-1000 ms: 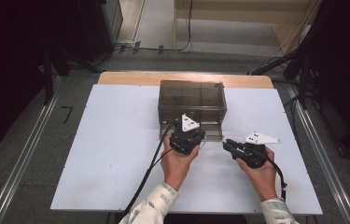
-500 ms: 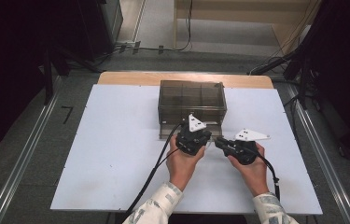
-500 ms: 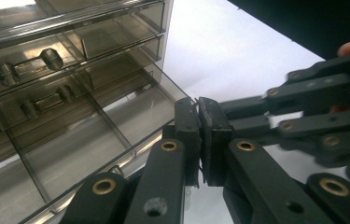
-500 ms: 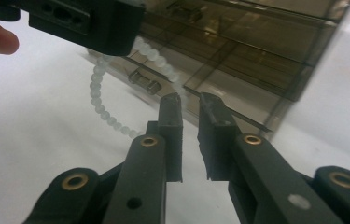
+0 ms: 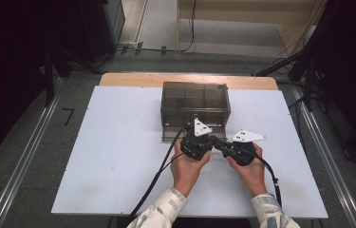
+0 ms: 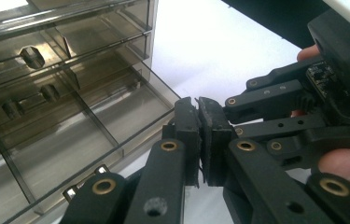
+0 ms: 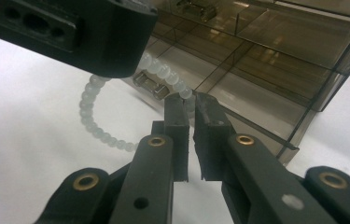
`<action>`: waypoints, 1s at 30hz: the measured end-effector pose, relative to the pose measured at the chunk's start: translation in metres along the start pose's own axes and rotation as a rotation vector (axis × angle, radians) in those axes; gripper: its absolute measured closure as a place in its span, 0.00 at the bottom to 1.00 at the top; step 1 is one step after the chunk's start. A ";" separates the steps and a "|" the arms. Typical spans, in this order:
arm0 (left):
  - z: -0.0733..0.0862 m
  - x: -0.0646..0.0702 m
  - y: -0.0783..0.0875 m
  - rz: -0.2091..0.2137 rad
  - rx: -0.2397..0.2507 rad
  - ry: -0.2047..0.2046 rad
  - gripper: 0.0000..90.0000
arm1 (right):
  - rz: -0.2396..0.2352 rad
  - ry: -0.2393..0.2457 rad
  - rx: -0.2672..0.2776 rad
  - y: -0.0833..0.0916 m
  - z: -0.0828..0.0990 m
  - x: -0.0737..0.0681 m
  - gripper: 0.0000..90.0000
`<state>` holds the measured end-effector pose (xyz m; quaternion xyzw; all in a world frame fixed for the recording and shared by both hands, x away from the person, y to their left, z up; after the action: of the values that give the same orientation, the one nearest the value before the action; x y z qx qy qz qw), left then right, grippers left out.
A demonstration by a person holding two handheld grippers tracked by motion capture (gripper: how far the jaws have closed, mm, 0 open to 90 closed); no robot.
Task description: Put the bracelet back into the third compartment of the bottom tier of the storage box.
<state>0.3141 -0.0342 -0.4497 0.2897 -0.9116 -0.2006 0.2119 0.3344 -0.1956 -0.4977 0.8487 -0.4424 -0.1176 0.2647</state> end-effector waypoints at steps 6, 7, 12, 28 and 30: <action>0.001 -0.002 0.003 0.000 0.010 0.005 0.99 | 0.000 0.001 0.018 -0.002 0.000 -0.001 0.92; 0.001 -0.002 0.004 -0.001 0.012 0.008 0.99 | -0.001 0.004 0.020 -0.002 -0.001 -0.001 0.92; 0.004 -0.004 0.007 -0.002 0.015 0.010 0.98 | 0.003 0.004 0.022 -0.002 -0.002 -0.003 0.93; 0.017 -0.017 0.016 -0.018 0.047 0.026 0.92 | 0.018 -0.022 0.077 0.001 -0.012 -0.005 0.93; 0.017 -0.017 0.017 -0.022 0.053 0.026 0.85 | 0.019 -0.026 0.078 0.001 -0.012 -0.003 0.93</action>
<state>0.3111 -0.0069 -0.4605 0.3075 -0.9106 -0.1749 0.2137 0.3369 -0.1897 -0.4876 0.8527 -0.4580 -0.1087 0.2266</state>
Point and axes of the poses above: each handheld gripper's, and its own axes: y roughly backward along the jaws, z roughly out of its underside, x roughly to its right, the point moved 2 cm from there along -y, roughly forward along the jaws, and after that the axes turned 12 degrees about z, right-handed, at the moved point
